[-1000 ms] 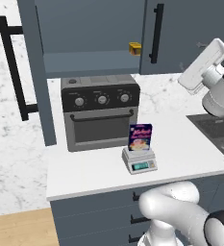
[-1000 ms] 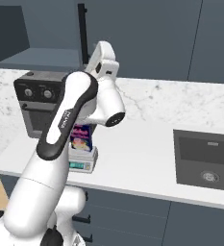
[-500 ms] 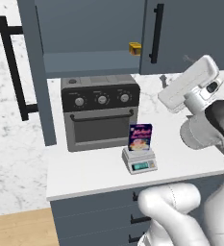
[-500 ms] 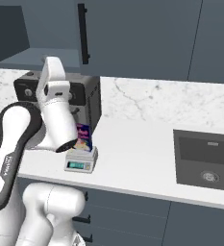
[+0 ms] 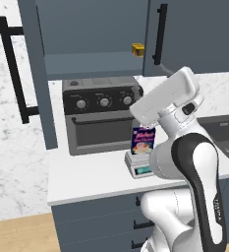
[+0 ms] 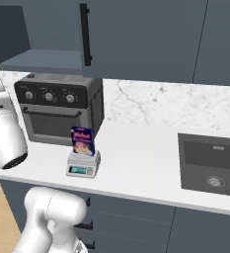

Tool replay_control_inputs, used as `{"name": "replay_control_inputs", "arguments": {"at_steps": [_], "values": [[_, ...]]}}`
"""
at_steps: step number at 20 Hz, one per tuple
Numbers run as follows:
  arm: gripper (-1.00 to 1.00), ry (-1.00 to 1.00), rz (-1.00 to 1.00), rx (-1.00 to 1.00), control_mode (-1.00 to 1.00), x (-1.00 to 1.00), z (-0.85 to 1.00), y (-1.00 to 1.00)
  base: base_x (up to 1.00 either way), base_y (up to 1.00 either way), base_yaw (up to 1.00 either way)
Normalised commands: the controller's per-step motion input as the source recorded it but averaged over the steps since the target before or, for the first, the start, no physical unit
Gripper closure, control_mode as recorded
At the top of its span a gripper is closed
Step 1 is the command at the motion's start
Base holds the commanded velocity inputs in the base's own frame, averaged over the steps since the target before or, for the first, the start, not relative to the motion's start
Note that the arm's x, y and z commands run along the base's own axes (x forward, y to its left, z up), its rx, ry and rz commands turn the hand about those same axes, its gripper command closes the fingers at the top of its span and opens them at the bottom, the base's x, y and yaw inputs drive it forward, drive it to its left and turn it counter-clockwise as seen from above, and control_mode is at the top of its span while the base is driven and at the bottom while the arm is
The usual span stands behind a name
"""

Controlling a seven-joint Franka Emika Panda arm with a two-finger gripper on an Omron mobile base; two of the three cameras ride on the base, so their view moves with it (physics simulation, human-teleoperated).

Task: Pick the cereal and place it on the digital scale for weighing, and close the cabinet.

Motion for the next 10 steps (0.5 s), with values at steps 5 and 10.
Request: {"name": "replay_control_inputs", "arguments": {"at_steps": [5, 10], "values": [[-1.0, -0.13, 0.0, 0.0, -1.0, -0.82, -0.1, 1.0, 0.0, 0.0, 0.0], [-1.0, -0.13, 0.0, 0.24, -1.0, -0.99, -0.23, 0.49, 0.0, 0.0, 0.0]]}}
